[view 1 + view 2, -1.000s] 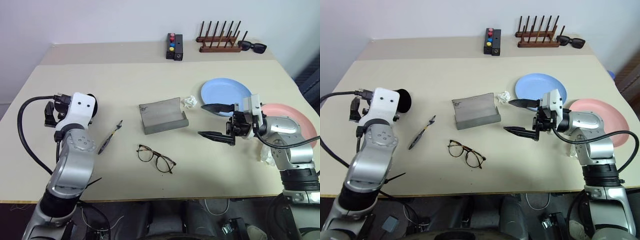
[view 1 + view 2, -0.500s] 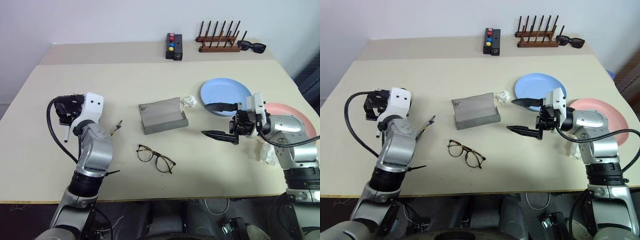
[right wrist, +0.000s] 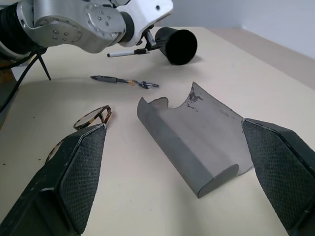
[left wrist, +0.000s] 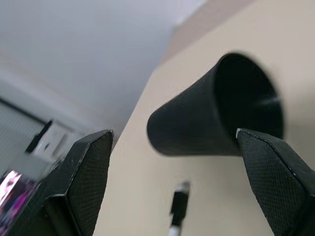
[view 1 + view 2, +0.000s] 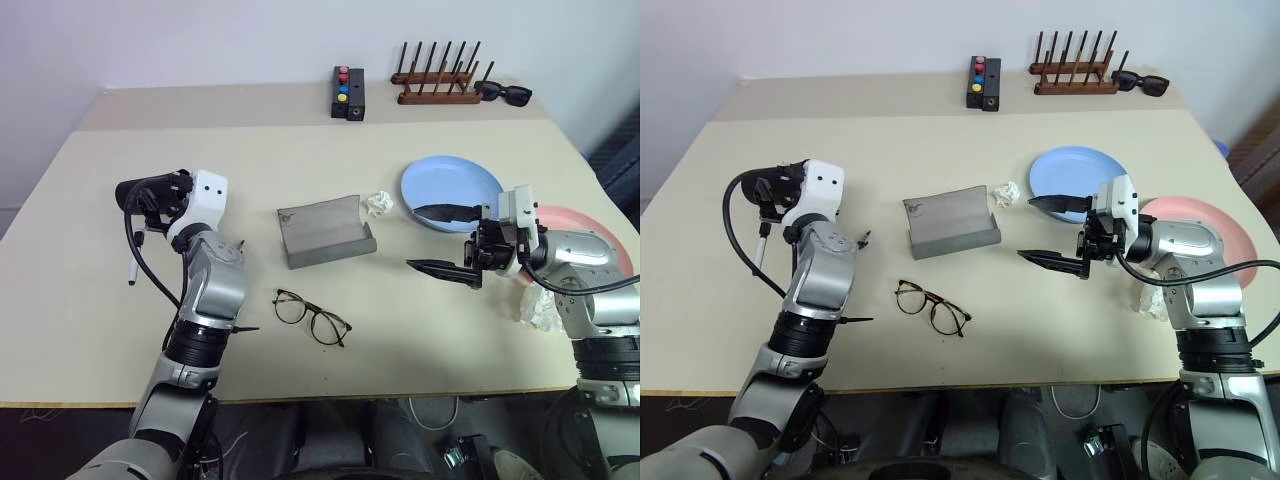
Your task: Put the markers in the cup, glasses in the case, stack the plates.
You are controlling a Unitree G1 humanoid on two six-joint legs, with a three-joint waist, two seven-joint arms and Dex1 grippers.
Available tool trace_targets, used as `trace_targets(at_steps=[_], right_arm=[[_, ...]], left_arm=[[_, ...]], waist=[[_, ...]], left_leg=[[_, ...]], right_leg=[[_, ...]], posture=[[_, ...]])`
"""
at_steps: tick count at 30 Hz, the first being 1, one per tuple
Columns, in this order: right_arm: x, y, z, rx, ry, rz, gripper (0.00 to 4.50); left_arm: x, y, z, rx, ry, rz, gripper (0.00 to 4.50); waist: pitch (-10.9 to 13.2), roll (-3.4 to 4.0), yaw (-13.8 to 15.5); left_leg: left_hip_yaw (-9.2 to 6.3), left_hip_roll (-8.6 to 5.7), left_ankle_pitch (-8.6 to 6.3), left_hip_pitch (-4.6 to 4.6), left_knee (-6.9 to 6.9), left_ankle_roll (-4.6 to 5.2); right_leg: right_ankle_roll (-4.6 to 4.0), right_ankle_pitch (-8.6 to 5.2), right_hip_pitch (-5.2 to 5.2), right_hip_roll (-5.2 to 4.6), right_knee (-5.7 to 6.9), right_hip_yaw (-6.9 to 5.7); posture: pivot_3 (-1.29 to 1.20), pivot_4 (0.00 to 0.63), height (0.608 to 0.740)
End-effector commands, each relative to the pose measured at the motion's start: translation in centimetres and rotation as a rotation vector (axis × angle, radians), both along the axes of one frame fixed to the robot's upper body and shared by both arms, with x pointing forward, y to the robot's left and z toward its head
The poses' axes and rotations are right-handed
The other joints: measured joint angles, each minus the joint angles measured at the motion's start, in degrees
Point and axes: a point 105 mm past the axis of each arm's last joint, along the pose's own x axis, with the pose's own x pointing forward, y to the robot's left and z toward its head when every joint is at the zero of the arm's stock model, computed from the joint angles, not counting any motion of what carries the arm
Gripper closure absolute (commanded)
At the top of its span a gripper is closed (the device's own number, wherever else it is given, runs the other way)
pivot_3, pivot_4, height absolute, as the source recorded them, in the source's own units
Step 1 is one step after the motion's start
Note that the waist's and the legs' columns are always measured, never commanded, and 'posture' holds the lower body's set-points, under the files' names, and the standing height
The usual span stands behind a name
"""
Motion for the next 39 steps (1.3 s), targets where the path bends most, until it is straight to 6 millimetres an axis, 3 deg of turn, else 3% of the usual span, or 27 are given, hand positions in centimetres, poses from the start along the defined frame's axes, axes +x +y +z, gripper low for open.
trace_targets(at_steps=[1,7,14,17,29,39], right_arm=[[-0.2,-0.3,1.3,0.003,-0.066,-0.007,0.00],[-0.1,-0.2,1.2,0.013,-0.063,-0.008,0.00],[-0.1,0.1,1.2,0.019,-0.065,-0.004,0.00],[-0.1,0.0,1.3,0.021,-0.070,-0.010,0.00],[-0.4,-0.7,1.3,0.013,-0.069,-0.038,0.00],[-0.1,-0.4,1.3,0.018,-0.072,-0.034,0.00]], left_arm=[[-0.3,-0.1,1.5,0.020,-0.049,-0.003,0.41],[0.6,-0.1,1.5,0.043,-0.039,0.090,0.41],[4.0,-0.6,1.8,0.005,-0.051,0.123,0.41],[4.6,-0.4,2.2,0.003,-0.064,0.152,0.41],[3.5,0.9,1.8,-0.022,-0.061,0.280,0.41],[1.3,1.7,1.9,-0.062,-0.021,0.324,0.41]], waist=[[0.00,0.00,-0.02],[0.01,-0.02,0.31],[0.01,-0.04,0.10],[0.01,-0.04,-0.02],[0.03,-0.07,0.04],[0.03,-0.07,-0.06]], left_leg=[[0.00,0.00,0.00,0.00,0.00,0.00],[0.00,-0.01,0.00,0.00,0.06,0.00],[-0.01,-0.03,0.00,-0.02,0.09,0.01],[0.00,-0.04,0.00,-0.03,0.08,0.01],[0.03,-0.04,0.00,-0.06,0.12,0.01],[0.04,-0.03,0.01,-0.06,0.10,0.00]], right_leg=[[0.00,0.00,0.00,0.00,0.00,0.00],[0.01,0.01,0.02,0.01,0.02,-0.01],[0.06,0.03,0.01,-0.01,0.03,-0.02],[0.07,0.04,-0.01,-0.02,0.02,-0.02],[0.09,0.05,-0.06,-0.02,0.08,-0.02],[0.09,0.05,-0.10,-0.01,0.12,0.00]], posture=[[0.00,0.150,0.740],[0.00,0.150,0.740],[0.00,0.150,0.740],[0.00,0.150,0.740],[0.00,0.150,0.740],[0.00,0.150,0.740]])
